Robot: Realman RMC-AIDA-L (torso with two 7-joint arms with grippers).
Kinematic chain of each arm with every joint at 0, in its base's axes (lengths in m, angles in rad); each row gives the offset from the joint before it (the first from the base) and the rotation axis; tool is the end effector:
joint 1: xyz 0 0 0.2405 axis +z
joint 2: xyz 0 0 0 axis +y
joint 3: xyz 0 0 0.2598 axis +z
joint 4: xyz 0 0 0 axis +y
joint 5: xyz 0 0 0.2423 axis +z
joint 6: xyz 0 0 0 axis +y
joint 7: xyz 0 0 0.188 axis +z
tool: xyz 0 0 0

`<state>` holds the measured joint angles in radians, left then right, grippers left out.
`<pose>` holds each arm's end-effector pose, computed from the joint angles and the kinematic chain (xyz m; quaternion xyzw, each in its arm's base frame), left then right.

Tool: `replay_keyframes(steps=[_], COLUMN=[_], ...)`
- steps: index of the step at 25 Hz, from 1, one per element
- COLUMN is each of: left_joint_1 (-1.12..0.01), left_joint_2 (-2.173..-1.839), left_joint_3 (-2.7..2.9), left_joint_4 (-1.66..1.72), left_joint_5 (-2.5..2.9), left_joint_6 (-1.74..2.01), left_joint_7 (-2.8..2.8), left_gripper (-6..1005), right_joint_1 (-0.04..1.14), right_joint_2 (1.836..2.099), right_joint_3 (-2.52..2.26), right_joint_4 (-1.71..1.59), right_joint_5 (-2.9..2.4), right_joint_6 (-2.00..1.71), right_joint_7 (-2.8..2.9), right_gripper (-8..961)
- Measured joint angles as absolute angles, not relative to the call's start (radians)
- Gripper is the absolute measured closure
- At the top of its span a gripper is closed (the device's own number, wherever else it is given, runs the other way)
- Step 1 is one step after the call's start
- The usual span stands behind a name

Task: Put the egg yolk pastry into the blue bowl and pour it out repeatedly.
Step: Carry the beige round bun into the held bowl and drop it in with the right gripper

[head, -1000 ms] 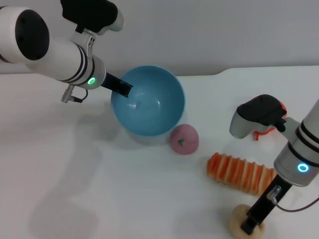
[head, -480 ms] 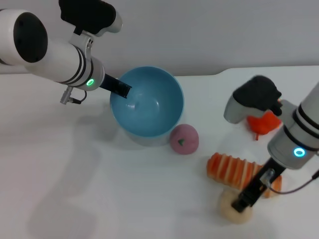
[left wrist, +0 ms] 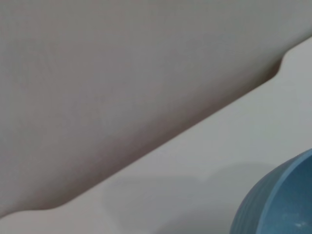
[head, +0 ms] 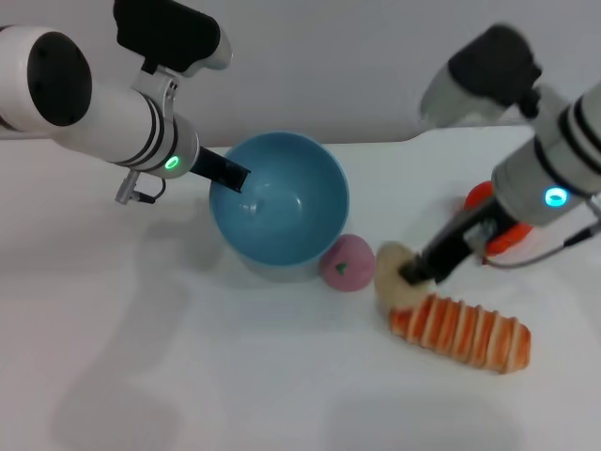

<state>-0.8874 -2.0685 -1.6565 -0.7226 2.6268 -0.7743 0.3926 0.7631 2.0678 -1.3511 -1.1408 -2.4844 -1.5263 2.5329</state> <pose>-0.1972 0.5086 -0.0989 -0.8730 -0.3348 0.0872 0.3439 0.1620 0.4135 -0.0643 -0.9287 0.3207 -0.1454 0.1165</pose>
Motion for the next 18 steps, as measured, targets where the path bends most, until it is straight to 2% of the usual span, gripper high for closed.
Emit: replay_keyframes(steps=[18], left_joint_1=[-0.892], left_joint_2=[-2.064], left_joint_3=[-1.629], left_joint_4=[-0.738], left_joint_5=[2.596], left_joint_6=[-0.797], left_joint_7=[0.401], left_gripper=[999], right_joint_1=[0.781], right_joint_2=[2.068], right_joint_3=[-1.322], right_joint_4=[-1.122], right_joint_5=[-2.313], right_joint_6=[-1.308], right_joint_7=[2.435], right_gripper=[938])
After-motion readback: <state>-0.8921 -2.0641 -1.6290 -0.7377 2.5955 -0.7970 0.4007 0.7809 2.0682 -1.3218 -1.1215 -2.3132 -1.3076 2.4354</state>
